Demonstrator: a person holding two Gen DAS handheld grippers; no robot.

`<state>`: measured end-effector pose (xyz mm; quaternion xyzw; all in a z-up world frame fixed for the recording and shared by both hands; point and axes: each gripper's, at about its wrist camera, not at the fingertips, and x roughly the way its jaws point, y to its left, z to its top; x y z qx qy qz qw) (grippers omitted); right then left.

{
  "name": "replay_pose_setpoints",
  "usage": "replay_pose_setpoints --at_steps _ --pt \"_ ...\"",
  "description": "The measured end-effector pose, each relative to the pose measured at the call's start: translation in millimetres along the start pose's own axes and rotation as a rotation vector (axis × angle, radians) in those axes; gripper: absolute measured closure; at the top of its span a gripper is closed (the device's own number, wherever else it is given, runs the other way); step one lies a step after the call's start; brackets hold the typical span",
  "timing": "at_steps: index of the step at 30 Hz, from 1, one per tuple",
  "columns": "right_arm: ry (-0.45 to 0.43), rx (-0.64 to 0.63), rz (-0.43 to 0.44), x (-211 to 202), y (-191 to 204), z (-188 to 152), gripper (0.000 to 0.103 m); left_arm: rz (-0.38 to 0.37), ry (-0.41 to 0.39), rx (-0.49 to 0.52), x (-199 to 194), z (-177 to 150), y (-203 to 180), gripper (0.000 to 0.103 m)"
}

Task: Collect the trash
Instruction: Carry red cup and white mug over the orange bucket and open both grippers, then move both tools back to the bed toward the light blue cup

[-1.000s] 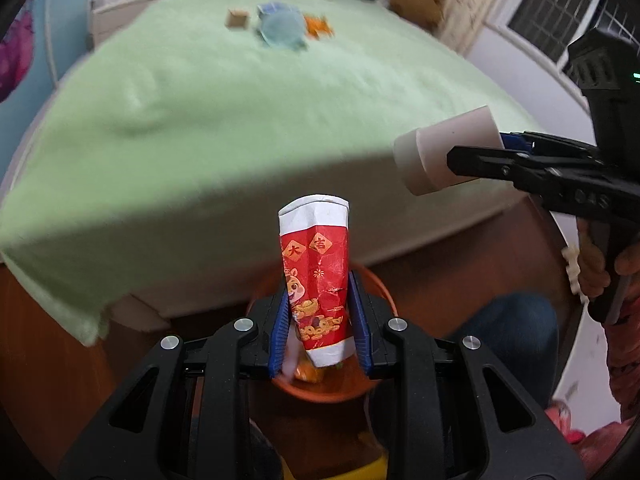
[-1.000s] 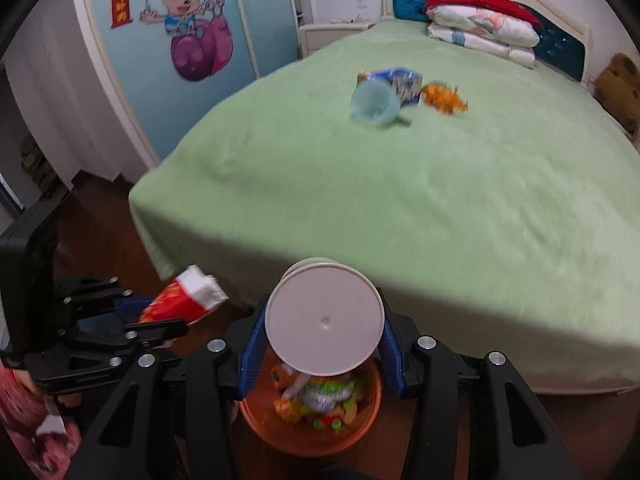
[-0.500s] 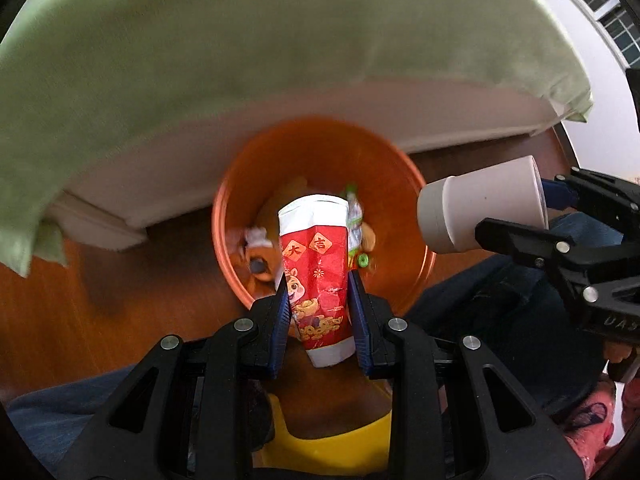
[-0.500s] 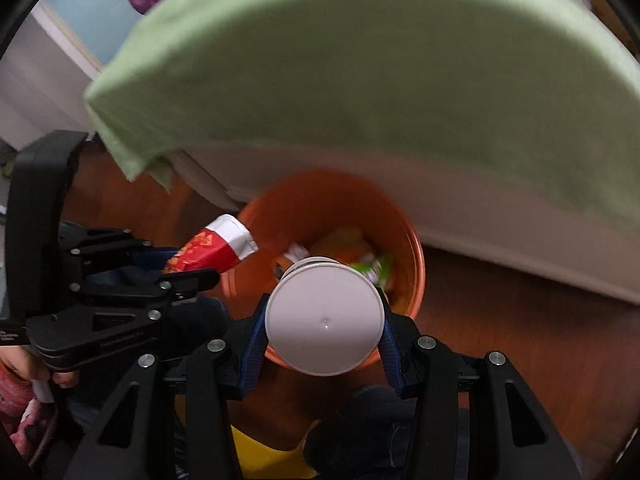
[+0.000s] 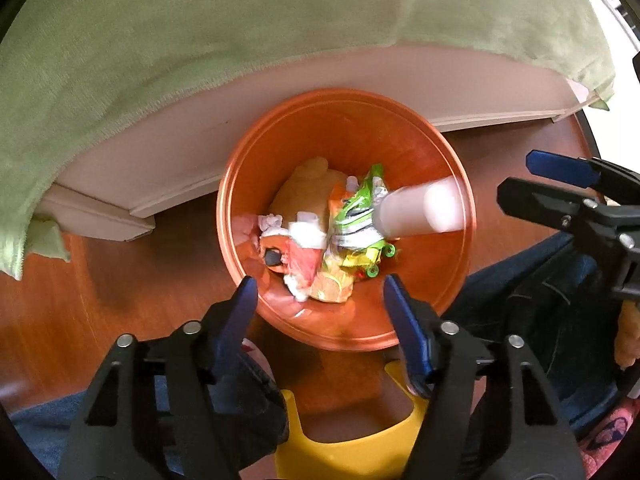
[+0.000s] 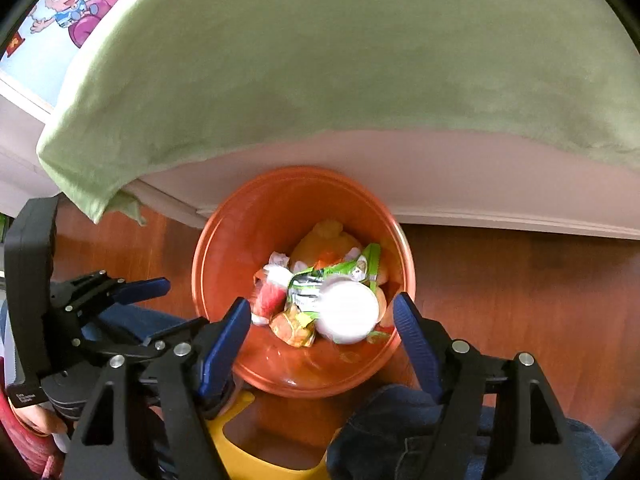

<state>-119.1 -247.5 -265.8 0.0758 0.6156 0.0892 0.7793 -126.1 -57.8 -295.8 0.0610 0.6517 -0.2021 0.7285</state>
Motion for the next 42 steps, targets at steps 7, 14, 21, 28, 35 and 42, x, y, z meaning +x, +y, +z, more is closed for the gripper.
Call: replay_pose_setpoints --at_steps 7,14,21,28,35,42 --pt "-0.011 0.038 0.013 -5.1 -5.7 -0.3 0.029 0.004 -0.001 -0.006 -2.8 0.8 -1.4 0.035" --pt "-0.016 0.045 0.016 -7.0 -0.1 -0.1 0.028 0.018 -0.02 -0.007 -8.4 0.0 -2.8 0.034" --pt "-0.047 0.048 0.019 -21.8 1.4 1.0 0.028 0.041 -0.047 -0.002 -26.1 4.7 -1.9 0.034" --pt "-0.17 0.038 0.034 -70.8 2.4 16.8 0.028 0.046 -0.217 0.025 -99.1 30.5 -6.6 0.034" --pt "-0.328 0.006 0.002 -126.8 3.9 30.4 0.024 0.09 -0.449 0.021 -180.1 78.4 -0.3 0.022" --pt "-0.384 -0.005 -0.024 -143.8 1.9 32.3 0.023 0.068 -0.57 -0.047 -212.5 168.2 24.1 0.018"
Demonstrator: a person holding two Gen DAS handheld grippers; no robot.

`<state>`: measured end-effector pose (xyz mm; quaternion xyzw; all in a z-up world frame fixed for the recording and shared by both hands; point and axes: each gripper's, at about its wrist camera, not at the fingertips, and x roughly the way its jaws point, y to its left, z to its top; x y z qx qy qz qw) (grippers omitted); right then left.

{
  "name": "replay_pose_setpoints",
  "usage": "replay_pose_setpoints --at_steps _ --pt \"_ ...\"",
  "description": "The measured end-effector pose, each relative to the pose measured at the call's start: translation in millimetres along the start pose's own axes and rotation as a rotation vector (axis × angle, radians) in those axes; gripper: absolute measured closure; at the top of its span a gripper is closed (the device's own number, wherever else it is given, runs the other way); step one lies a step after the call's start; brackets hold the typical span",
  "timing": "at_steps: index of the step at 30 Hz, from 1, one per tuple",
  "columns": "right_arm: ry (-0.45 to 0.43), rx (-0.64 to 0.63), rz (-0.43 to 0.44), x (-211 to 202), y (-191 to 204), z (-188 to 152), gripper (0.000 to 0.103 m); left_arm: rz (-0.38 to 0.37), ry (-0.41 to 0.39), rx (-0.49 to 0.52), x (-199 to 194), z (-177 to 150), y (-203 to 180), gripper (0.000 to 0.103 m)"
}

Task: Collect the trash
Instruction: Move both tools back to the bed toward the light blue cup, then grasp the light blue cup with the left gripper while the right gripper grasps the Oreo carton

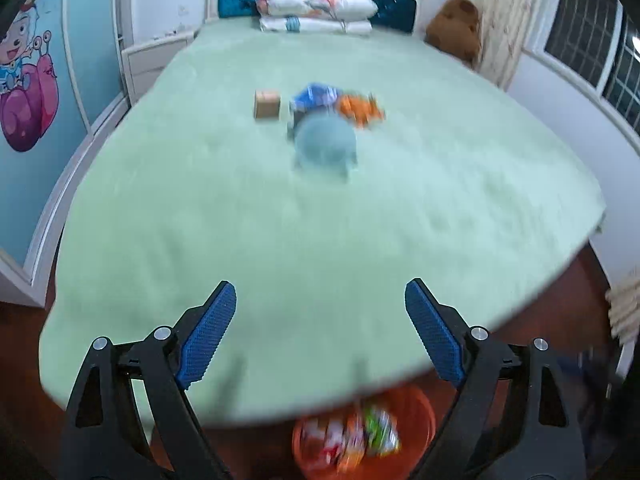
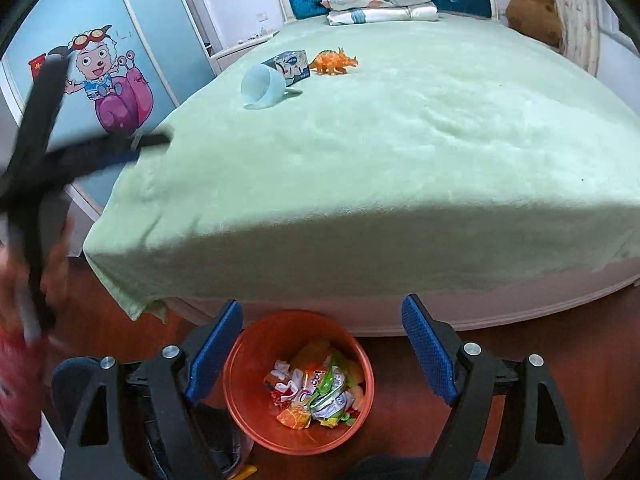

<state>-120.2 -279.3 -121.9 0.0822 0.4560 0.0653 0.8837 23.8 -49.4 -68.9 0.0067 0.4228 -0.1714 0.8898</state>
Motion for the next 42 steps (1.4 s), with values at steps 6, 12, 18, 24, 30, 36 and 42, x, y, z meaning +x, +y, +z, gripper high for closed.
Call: replay_pose_setpoints --at_steps 6,12,18,24,30,36,42 --pt "0.0 0.026 0.002 0.7 -3.9 0.1 0.023 -0.034 0.007 -0.043 54.4 59.5 0.0 0.018" --pt "0.004 0.035 -0.007 1.7 -9.8 -1.8 0.023 -0.004 -0.01 -0.095 101.1 93.7 5.9 0.018" --pt "0.026 0.051 -0.011 9.2 -16.6 -2.7 0.023 -0.066 -0.009 -0.192 119.5 112.5 25.7 0.018" --pt "0.025 0.052 -0.007 11.6 -19.1 -1.4 0.023 -0.159 -0.004 -0.218 128.3 122.8 29.3 0.023" --pt "0.027 0.055 -0.003 12.0 -19.3 -1.9 0.023 -0.189 0.014 -0.261 139.6 126.6 25.8 0.021" --pt "0.033 0.053 0.002 13.2 -18.3 -3.7 0.023 -0.194 0.036 -0.283 145.1 131.9 17.7 0.019" --pt "0.043 0.059 0.005 15.3 -17.8 -6.2 0.023 -0.217 0.047 -0.298 153.4 136.5 12.6 0.02"
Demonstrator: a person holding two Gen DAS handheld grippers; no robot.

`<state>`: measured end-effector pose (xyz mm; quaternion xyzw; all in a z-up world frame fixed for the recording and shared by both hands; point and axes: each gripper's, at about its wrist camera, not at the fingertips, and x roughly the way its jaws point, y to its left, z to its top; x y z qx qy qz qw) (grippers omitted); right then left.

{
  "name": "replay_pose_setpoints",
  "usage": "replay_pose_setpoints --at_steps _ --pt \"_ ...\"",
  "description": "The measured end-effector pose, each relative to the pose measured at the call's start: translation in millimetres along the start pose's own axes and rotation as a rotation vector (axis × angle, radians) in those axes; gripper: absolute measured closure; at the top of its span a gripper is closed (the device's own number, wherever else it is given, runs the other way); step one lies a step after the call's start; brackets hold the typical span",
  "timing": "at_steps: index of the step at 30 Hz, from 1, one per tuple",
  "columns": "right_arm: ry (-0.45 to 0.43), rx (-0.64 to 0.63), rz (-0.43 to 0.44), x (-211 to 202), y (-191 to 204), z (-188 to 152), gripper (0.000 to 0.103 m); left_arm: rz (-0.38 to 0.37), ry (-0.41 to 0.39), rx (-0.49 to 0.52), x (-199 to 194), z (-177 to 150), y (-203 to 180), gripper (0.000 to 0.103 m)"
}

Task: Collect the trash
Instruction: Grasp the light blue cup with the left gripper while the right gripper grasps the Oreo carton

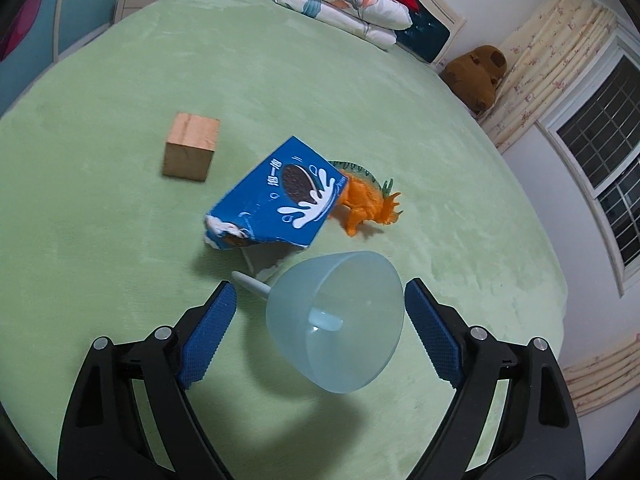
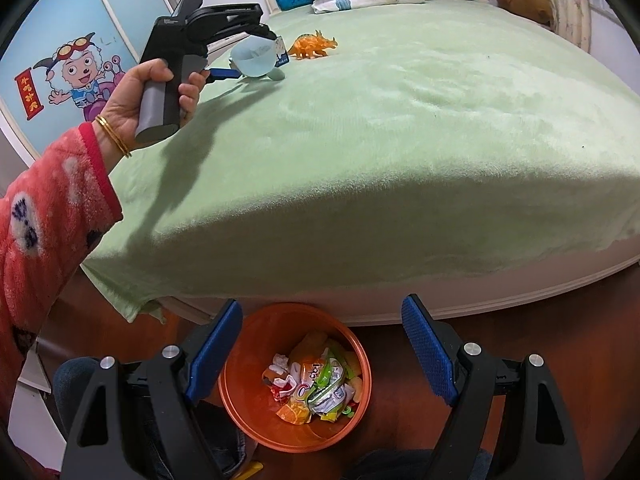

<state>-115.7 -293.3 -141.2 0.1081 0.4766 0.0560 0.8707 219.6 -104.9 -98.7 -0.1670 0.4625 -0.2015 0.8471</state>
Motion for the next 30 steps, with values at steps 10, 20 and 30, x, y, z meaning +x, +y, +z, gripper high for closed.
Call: replay_pose_setpoints --at_steps 10,20,30 --pt "0.006 0.008 0.005 1.6 -3.4 -1.2 0.023 -0.088 -0.013 -0.043 -7.1 -7.1 3.5 0.036" --pt "-0.059 -0.068 0.043 -13.9 12.0 23.2 0.023 -0.147 -0.055 -0.006 -63.1 -25.0 27.7 0.037" --pt "-0.098 -0.077 0.161 30.8 49.3 182.5 0.021 -0.112 -0.091 0.026 -143.8 -69.7 84.3 0.037"
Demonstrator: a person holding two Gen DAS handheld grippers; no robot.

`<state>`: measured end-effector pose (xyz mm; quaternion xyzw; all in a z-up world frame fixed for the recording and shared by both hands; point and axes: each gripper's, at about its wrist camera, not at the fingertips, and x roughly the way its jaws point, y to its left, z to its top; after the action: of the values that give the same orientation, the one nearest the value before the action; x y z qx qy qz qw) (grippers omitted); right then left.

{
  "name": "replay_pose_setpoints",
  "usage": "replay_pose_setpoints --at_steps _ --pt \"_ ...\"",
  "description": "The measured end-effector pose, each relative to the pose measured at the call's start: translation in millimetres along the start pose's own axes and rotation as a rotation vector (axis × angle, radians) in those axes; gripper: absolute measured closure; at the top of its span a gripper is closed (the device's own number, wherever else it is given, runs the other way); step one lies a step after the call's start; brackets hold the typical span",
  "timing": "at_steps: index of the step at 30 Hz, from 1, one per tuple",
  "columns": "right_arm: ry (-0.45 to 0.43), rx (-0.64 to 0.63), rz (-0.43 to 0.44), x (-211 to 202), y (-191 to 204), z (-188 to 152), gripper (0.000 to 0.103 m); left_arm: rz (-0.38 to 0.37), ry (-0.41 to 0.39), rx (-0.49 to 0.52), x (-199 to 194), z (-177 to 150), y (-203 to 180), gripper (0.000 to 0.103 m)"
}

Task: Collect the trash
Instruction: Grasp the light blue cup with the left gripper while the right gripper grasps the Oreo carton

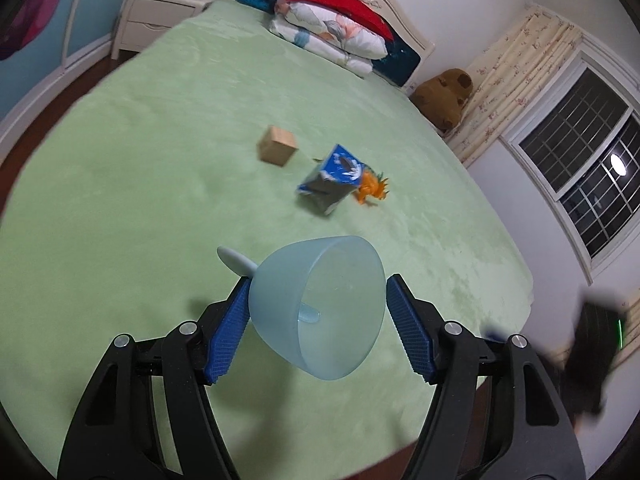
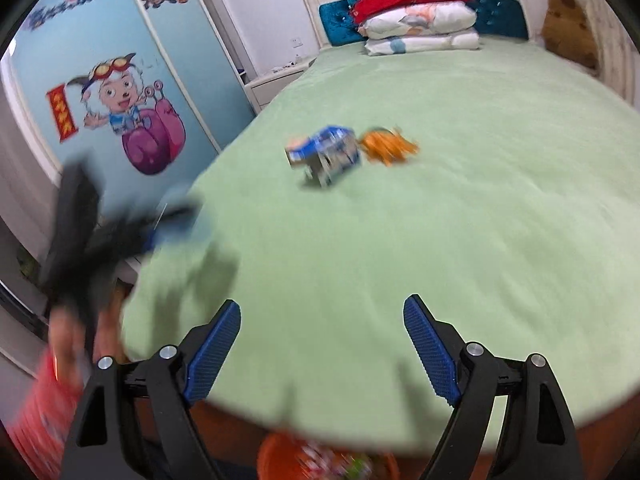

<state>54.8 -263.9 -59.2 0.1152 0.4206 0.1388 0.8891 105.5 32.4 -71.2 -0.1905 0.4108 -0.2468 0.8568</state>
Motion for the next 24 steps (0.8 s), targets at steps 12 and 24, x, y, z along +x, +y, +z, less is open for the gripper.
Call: replay_pose_setpoints --at_steps 12,24 --pt "0.123 0.423 -0.073 177.8 -11.0 141.3 0.021 0.023 -0.042 0.001 -42.3 -21.5 26.8 0.037" --pt "0.163 0.336 -0.161 184.6 10.2 132.3 0.059 0.019 -0.054 0.01 -54.6 -29.0 30.0 0.036"
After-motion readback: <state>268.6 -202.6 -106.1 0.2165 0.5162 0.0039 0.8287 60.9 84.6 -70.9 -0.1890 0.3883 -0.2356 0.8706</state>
